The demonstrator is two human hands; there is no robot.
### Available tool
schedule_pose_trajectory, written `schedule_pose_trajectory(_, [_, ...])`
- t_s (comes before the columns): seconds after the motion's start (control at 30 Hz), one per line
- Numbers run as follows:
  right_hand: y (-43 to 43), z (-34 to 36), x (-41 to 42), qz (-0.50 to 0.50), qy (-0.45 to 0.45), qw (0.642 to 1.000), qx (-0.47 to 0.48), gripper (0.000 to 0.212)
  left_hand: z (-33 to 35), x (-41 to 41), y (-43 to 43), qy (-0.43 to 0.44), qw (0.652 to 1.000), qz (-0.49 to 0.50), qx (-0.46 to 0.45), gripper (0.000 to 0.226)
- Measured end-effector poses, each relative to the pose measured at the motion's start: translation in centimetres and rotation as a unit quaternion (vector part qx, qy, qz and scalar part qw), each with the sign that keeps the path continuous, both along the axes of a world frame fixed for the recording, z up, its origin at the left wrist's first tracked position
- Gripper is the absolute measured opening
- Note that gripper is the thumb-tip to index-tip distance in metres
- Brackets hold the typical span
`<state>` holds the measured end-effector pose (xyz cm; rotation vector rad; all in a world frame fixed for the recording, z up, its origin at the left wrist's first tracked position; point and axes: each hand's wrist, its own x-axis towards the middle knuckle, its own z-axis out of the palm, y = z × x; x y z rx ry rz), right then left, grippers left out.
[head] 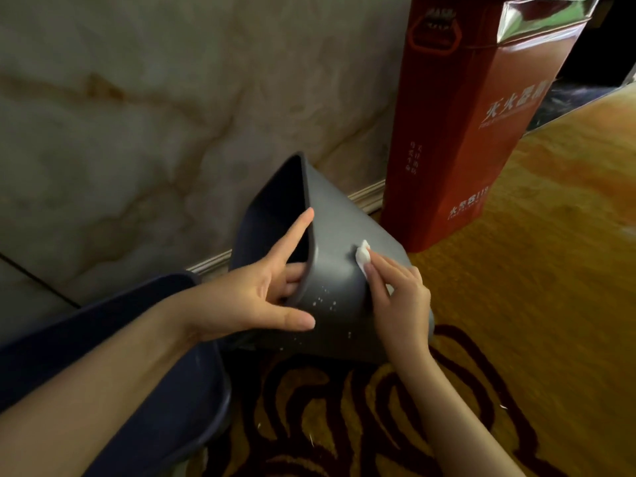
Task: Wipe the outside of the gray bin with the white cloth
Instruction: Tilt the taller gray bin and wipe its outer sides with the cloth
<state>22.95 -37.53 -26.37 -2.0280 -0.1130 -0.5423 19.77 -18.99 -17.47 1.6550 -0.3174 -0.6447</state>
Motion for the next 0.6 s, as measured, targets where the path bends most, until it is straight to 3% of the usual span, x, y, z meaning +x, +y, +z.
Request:
schedule_pose_trajectory(0.13, [0.0, 1.4, 0.4, 0.014, -0.004, 1.0, 0.024, 0.018, -0.1, 0.1, -1.0, -0.071, 0.994, 0.079, 0.007, 0.087])
schedule_pose_trajectory(0.2, [0.5, 1.9, -0.4, 0.016, -0.021, 0.999, 0.032, 0.024, -0.2, 0.7, -1.7, -0.083, 0.987, 0.137, -0.009, 0.082])
schedule_pose_trajectory(0.37, [3.2, 2.7, -2.2, 0.016, -0.072, 0.996, 0.05, 0.031, 0.0, 2.3, -2.4, -0.062, 0.95, 0.289, -0.098, 0.068])
schedule_pose_trajectory(0.6, [5.3, 4.2, -1.4, 0.051, -0.185, 0.981, 0.023, 0.027, 1.7, 3.2, -2.8, -0.018, 0.9, 0.38, -0.213, 0.062])
